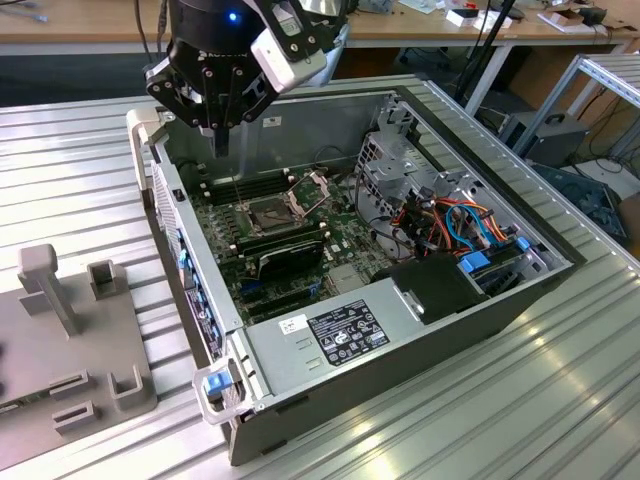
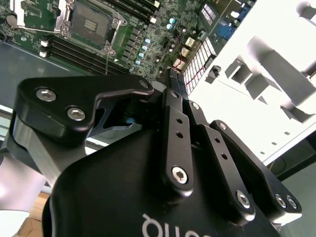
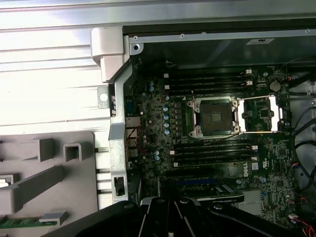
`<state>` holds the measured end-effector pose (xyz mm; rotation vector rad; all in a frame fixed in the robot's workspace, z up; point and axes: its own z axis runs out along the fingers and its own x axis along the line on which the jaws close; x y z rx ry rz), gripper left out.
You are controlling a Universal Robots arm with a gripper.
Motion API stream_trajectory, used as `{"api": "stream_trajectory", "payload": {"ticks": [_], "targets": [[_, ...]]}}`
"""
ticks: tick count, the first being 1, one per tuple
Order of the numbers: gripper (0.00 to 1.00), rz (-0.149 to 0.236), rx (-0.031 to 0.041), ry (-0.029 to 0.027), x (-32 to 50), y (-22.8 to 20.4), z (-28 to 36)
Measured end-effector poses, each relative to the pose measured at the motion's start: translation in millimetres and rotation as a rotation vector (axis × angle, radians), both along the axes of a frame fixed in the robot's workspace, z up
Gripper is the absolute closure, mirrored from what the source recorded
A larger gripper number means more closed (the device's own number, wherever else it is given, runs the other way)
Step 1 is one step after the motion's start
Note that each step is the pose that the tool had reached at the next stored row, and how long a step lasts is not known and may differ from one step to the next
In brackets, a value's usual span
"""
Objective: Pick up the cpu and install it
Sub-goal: 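Reach for the cpu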
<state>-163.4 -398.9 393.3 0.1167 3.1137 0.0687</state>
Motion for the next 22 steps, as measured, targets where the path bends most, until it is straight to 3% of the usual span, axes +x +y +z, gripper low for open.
{"api": "stream_trajectory", "payload": {"ticks": [12, 22], "targets": [[0.89, 0.000, 0.0002, -0.0001, -13.0, 0.0, -0.1], [0.89, 0.000, 0.0002, -0.0001, -13.6, 0.0, -0.1]]}}
